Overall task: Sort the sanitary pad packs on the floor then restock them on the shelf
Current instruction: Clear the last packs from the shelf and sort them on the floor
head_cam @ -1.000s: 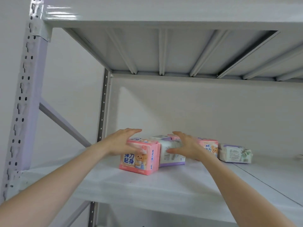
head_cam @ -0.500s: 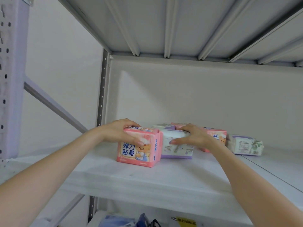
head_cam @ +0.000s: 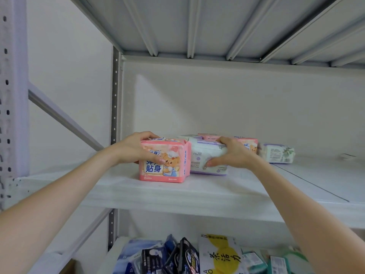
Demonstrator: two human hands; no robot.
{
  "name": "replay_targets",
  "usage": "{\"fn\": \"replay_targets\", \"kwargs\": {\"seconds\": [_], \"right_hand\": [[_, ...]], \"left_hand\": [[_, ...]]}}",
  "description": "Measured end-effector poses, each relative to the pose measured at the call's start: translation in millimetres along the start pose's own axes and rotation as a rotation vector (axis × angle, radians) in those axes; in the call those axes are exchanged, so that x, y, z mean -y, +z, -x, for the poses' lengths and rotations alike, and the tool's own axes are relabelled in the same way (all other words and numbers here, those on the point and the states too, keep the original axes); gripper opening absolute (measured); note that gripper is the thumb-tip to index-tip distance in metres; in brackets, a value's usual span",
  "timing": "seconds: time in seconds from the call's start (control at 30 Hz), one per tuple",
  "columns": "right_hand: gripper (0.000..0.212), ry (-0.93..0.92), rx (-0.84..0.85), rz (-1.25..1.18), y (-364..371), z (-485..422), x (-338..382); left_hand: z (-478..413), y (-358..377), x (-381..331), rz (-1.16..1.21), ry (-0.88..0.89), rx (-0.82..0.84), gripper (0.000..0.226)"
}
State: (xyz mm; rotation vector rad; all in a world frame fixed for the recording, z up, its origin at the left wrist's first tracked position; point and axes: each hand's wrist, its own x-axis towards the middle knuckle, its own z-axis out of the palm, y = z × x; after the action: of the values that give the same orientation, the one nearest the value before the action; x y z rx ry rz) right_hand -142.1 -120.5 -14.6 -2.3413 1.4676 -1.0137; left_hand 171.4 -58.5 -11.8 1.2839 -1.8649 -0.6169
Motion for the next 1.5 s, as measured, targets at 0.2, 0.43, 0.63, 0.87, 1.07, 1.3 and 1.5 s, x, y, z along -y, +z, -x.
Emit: {"fn": "replay_targets", "kwargs": {"seconds": [0.2,0.43,0.63,0.87,1.07,1.3,1.5], "right_hand": [[0.059,0.051,-0.263,-0.087,-3,35,3],[0.062,0.15,-0.459,-0.28,-20,91,5],[0.057,0.18,-0.473,-0.501,-46,161,7],[0.072,0.207,-0.426,-0.553,-70,255,0],[0.075,0.286,-0.395,-0.477,-76,343,-19],[0.069,0.413,-0.366,-0.391,-58,453,-52],[0.069,0.499,-0.288,-0.368,-21,549,-78]], "left_hand": [[20,17,1,0.206,0.067,-0.237,0.078],[55,47,-20,0.325,0.143,-0.474,0.088],[111,76,-52,0.321,0.132,-0.537,0.094],[188,141,-86,0.33,0.049,-0.576,0.089],[249,198,-102,0.334,-0.006,-0.476,0.078],[318,264,-87,0.283,-0.058,-0.358,0.071],[393,325,-52,0.259,-0.179,-0.227,0.075]]}}
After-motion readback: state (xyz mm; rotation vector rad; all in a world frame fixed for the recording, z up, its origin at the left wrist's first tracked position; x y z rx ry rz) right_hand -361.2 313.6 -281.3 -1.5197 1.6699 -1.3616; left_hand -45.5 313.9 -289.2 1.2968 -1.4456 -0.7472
